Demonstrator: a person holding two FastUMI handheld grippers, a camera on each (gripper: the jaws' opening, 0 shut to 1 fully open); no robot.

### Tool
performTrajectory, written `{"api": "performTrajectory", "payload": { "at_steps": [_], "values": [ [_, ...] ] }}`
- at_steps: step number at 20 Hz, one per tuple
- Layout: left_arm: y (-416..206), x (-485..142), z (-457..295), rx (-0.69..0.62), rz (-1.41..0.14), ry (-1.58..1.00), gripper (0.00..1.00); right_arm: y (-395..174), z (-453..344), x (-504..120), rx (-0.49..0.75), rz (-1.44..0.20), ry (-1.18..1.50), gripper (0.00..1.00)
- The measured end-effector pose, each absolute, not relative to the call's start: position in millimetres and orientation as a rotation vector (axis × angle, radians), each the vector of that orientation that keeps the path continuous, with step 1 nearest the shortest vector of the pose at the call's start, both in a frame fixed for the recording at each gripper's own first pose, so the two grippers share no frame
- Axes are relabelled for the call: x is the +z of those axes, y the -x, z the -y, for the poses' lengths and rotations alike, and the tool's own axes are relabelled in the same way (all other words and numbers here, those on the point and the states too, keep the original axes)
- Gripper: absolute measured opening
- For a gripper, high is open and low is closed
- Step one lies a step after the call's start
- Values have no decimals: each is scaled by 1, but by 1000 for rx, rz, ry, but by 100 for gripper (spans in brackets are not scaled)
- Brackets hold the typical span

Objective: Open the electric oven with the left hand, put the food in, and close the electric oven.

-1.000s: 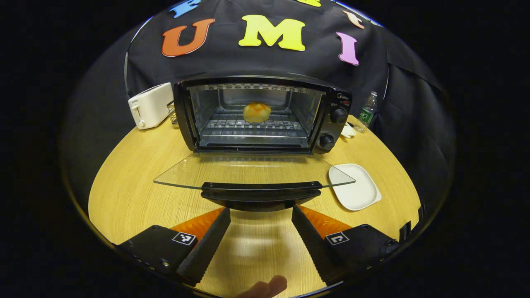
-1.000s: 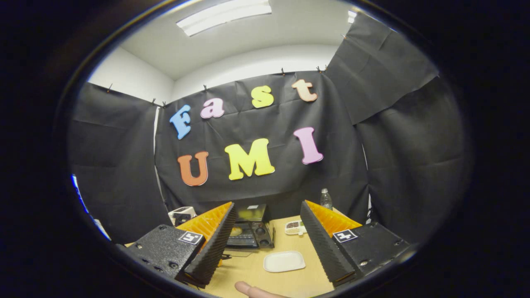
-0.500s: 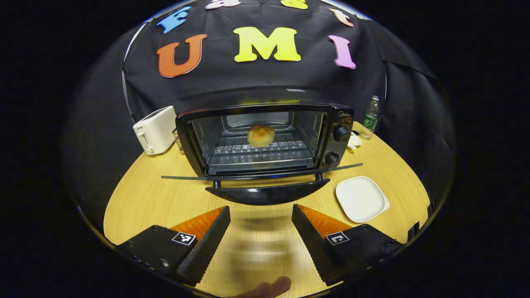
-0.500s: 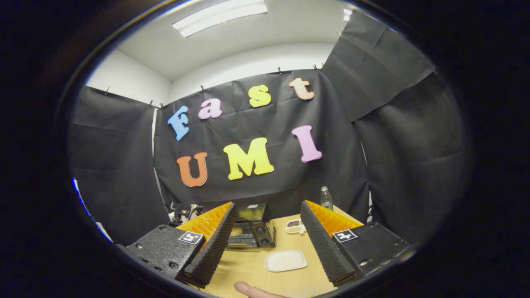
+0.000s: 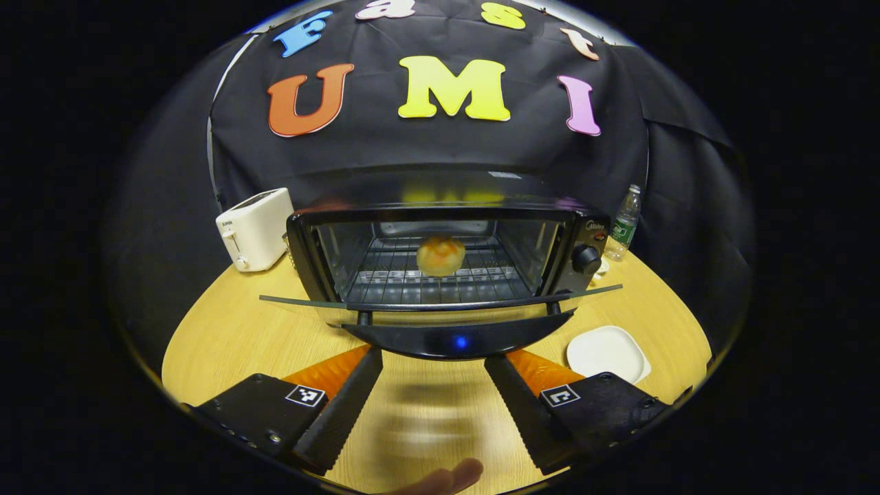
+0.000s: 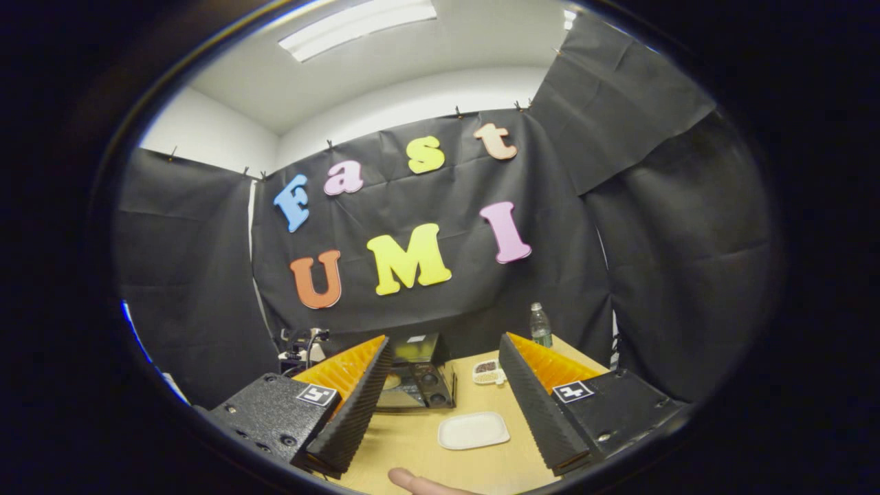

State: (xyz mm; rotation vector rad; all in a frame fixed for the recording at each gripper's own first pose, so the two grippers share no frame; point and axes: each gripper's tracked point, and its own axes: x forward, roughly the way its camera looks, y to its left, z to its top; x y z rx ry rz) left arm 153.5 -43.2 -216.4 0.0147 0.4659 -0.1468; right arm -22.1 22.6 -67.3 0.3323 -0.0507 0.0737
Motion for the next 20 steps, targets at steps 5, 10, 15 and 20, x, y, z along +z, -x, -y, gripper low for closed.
{"api": "performTrajectory", "payload": {
  "at_steps": [5,10,15,20],
  "values": [
    [-184,-193,37,-118,-299,-42,98,20,-26,-71,83,38,-337,94],
    [-160,-154,35,-170,-187,-15,100,17,-20,-73,71,37,-326,94],
    [-112,-109,47,-236,-79,-7,97,19,-19,-72,60,30,-316,94],
    [-62,-69,44,-229,0,5,96,25,-22,-66,62,37,-309,94]
  ]
}}
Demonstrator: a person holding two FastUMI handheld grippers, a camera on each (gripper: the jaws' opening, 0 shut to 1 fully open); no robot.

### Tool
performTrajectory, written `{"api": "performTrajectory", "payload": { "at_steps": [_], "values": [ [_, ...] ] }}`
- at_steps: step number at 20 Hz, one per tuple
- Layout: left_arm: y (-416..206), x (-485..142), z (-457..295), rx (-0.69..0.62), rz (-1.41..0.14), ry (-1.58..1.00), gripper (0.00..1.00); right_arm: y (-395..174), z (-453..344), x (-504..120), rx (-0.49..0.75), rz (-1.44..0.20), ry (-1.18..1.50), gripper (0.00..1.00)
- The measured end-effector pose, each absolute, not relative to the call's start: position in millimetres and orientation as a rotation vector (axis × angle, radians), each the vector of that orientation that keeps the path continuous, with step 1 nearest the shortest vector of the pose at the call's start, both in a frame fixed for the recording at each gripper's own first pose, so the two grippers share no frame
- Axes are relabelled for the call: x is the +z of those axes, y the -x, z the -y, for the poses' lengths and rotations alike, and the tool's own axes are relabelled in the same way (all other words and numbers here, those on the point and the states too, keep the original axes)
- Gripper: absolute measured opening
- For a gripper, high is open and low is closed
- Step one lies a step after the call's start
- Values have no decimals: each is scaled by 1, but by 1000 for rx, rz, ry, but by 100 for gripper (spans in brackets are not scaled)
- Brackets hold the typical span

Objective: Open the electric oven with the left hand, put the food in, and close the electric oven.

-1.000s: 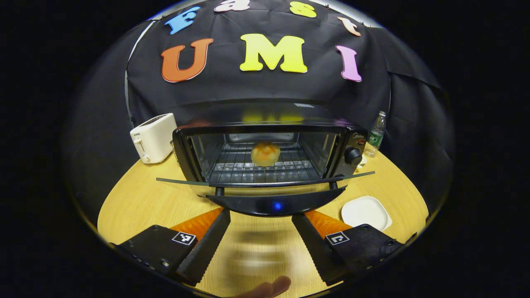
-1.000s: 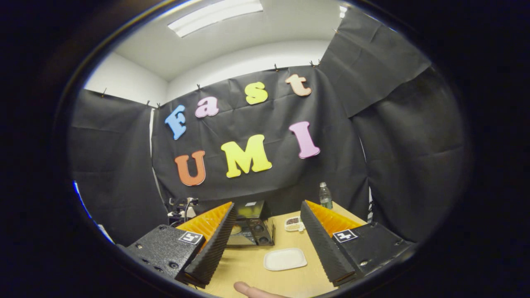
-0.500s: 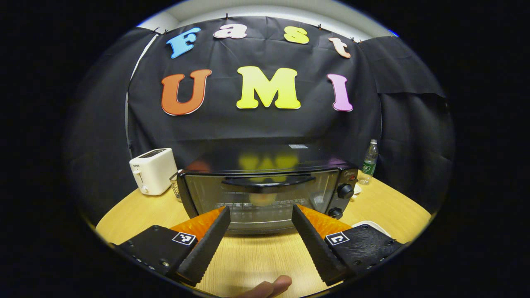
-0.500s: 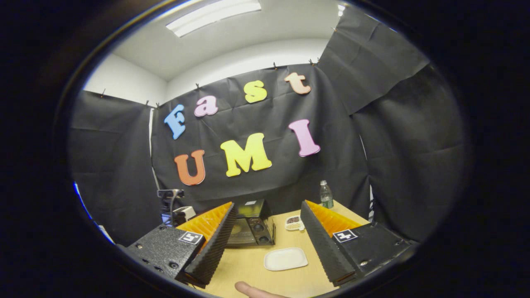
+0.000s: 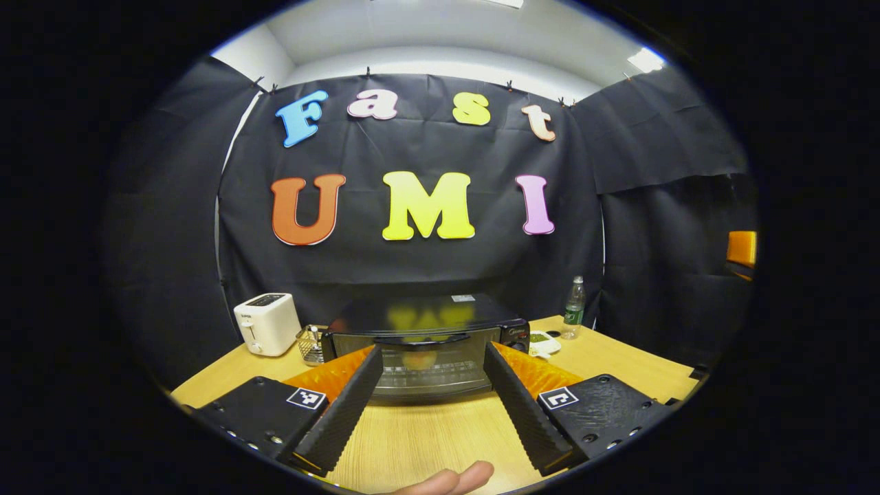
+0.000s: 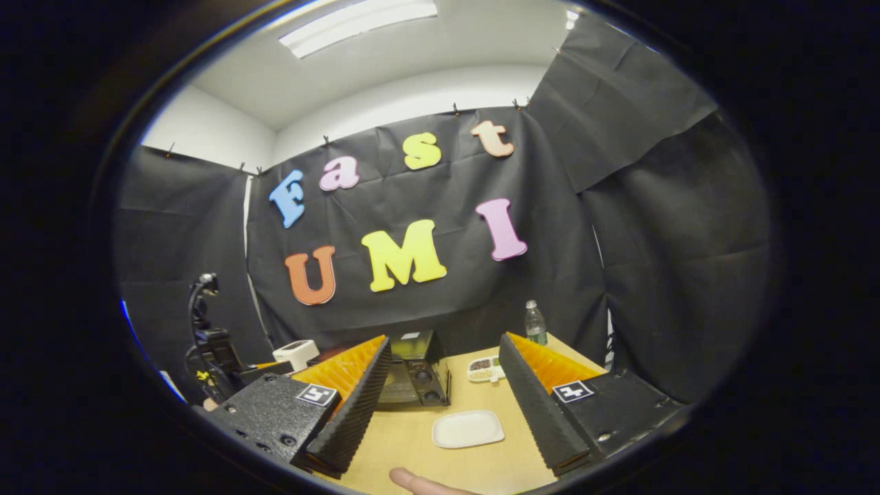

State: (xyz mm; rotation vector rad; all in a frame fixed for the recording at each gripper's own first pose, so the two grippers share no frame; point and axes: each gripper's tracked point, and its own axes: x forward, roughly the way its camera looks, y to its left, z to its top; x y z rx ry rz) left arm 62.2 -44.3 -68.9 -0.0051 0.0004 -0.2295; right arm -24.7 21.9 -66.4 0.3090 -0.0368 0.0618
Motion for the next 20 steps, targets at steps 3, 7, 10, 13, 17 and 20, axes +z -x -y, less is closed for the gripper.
{"api": "performTrajectory", "payload": {
  "at_steps": [3,7,10,13,17,20],
  "values": [
    [-32,-53,44,-223,12,30,96,28,-23,-63,62,44,-297,94],
    [7,-37,33,-170,20,37,96,38,-23,-56,61,60,-284,94],
    [30,-25,22,-120,38,9,87,45,-22,-50,56,72,-265,94],
    [48,-25,17,-95,33,-2,96,54,-17,-44,32,84,-233,94],
    [58,-31,24,-113,15,5,96,68,-17,-41,23,86,-180,98],
    [62,-29,26,-116,18,3,87,76,-13,-42,13,81,-128,96]
  ]
}}
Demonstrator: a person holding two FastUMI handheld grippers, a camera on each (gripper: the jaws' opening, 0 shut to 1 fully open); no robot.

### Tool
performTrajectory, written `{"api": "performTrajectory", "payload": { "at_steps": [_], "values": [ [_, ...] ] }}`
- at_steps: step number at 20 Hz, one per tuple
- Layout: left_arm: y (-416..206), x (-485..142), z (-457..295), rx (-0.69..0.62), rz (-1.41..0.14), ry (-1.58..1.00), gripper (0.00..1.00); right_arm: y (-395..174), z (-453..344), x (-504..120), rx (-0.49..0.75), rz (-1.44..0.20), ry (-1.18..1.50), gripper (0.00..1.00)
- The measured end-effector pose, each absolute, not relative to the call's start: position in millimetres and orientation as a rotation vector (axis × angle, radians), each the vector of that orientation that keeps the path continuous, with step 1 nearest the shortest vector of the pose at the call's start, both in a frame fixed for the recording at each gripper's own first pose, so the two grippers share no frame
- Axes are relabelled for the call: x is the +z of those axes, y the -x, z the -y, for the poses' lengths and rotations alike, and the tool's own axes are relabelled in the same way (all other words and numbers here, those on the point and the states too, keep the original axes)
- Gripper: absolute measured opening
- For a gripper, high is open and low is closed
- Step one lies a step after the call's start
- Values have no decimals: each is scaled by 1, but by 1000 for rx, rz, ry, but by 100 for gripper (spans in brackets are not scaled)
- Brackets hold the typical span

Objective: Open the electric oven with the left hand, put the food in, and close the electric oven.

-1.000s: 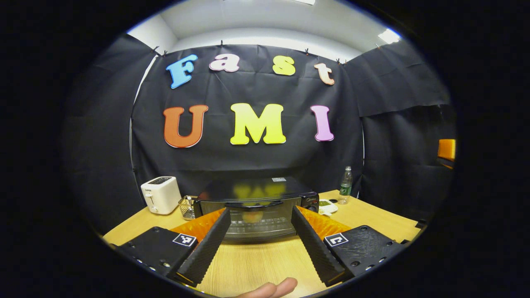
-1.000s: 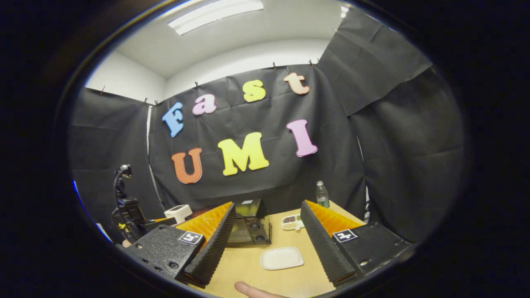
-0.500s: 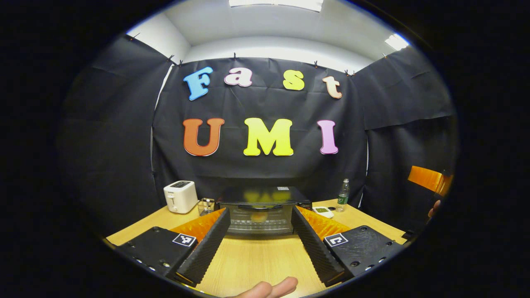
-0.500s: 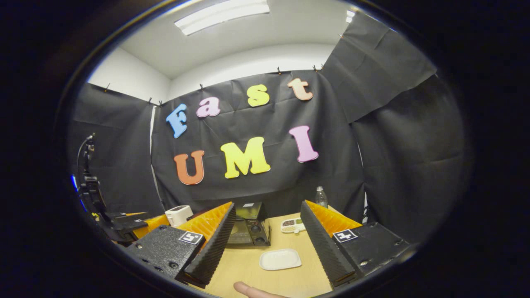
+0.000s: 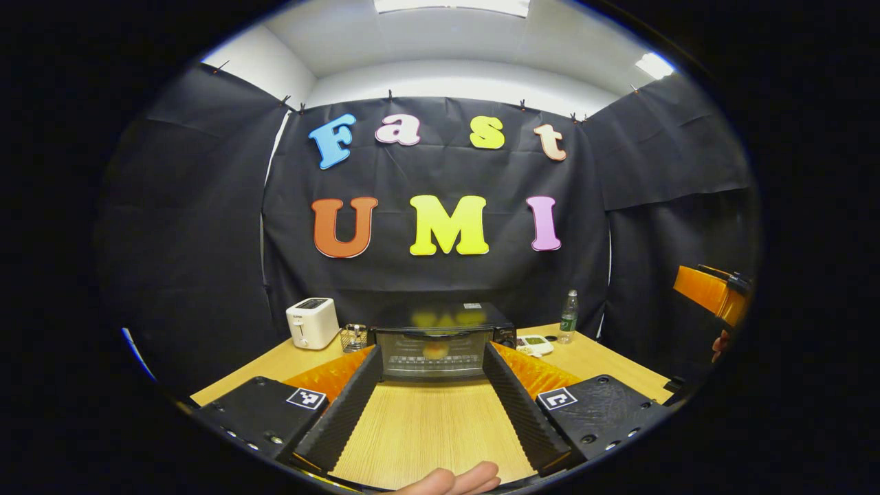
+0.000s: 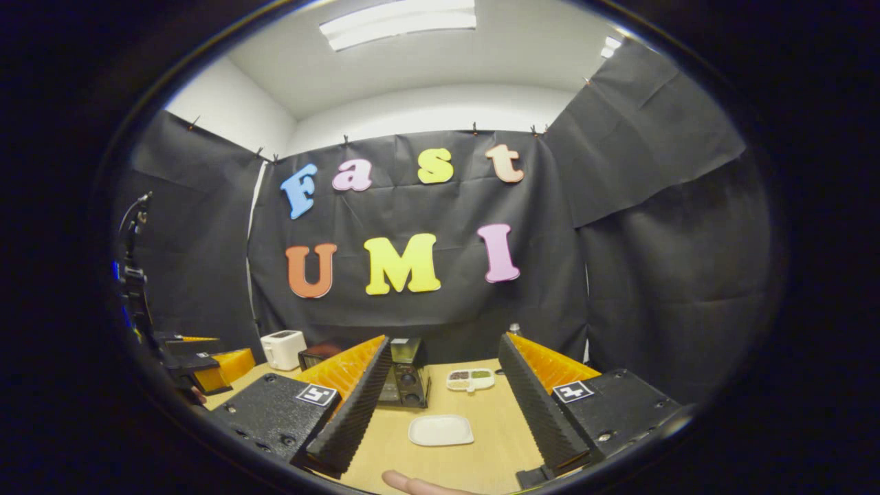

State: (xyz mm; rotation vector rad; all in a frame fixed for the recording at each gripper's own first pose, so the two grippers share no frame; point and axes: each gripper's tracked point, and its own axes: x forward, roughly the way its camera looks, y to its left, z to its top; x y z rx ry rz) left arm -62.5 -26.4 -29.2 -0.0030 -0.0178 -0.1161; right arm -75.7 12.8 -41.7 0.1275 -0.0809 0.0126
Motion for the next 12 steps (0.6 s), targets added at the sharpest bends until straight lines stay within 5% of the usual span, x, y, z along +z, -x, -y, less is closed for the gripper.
{"api": "performTrajectory", "payload": {
  "at_steps": [3,4,5,12],
  "values": [
    [67,-24,32,-115,45,-16,100,80,-4,-41,-14,82,-87,94],
    [70,-22,35,-121,49,-17,100,79,-4,-42,-15,78,-90,94],
    [74,-20,39,-129,50,-17,87,79,-3,-44,-13,71,-97,94],
    [85,-11,49,-155,57,-25,96,81,3,-51,-7,45,-111,94]
  ]
}}
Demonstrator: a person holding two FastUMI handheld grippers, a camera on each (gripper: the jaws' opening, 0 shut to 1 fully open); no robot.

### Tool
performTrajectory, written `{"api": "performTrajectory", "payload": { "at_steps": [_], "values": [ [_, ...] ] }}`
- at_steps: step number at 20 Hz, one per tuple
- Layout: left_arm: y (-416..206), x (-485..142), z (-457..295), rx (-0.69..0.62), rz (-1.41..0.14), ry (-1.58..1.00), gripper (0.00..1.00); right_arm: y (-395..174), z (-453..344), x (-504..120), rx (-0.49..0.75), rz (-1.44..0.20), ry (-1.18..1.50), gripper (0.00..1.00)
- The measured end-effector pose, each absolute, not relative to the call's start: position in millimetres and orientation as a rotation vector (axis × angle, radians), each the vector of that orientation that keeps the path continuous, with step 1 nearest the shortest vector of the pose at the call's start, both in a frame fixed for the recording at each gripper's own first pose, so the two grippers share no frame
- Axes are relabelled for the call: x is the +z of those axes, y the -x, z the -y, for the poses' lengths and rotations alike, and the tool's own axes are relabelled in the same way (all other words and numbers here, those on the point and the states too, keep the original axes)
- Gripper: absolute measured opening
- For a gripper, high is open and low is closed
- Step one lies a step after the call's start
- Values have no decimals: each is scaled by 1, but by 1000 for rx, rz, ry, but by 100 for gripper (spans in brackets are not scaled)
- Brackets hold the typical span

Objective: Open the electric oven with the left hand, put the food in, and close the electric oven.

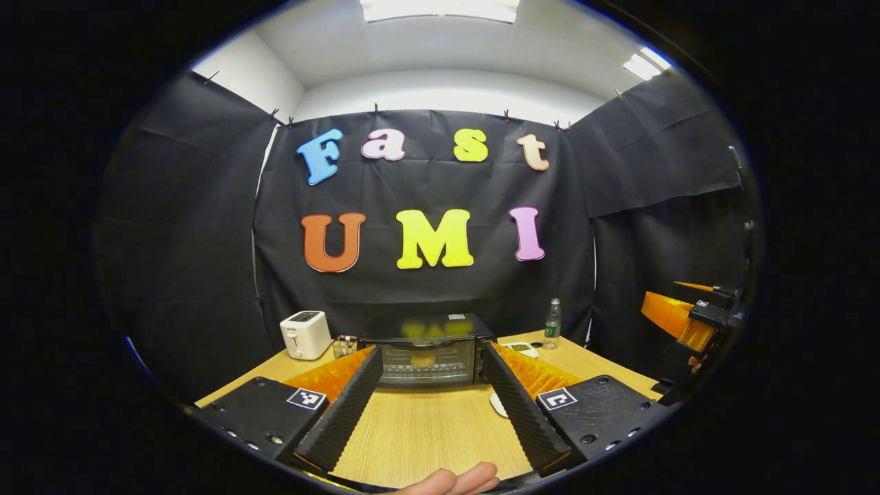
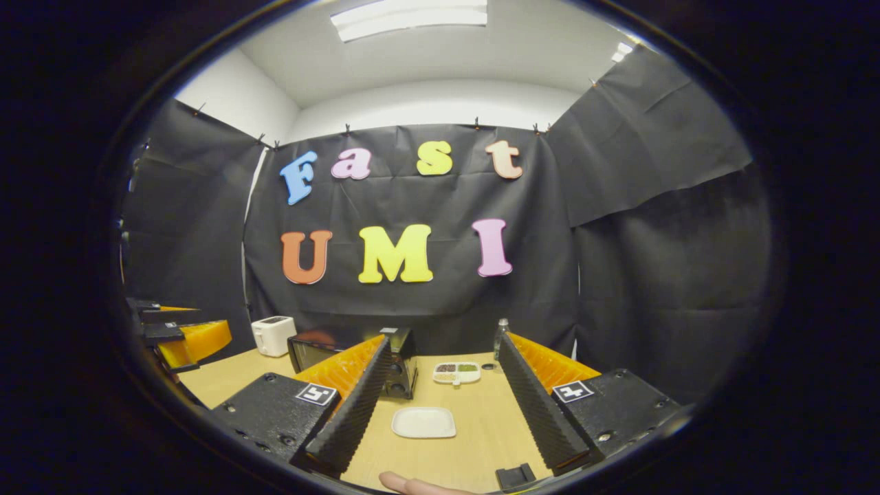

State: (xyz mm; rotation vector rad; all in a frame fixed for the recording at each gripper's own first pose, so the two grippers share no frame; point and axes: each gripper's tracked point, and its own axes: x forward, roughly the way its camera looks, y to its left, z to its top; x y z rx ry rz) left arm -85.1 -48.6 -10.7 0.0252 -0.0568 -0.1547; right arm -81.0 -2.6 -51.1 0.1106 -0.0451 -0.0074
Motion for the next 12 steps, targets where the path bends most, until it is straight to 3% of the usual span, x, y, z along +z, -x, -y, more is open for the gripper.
{"api": "performTrajectory", "payload": {
  "at_steps": [12],
  "values": [
    [85,-17,43,-159,42,7,96,82,-4,-60,31,33,-115,94]
  ]
}}
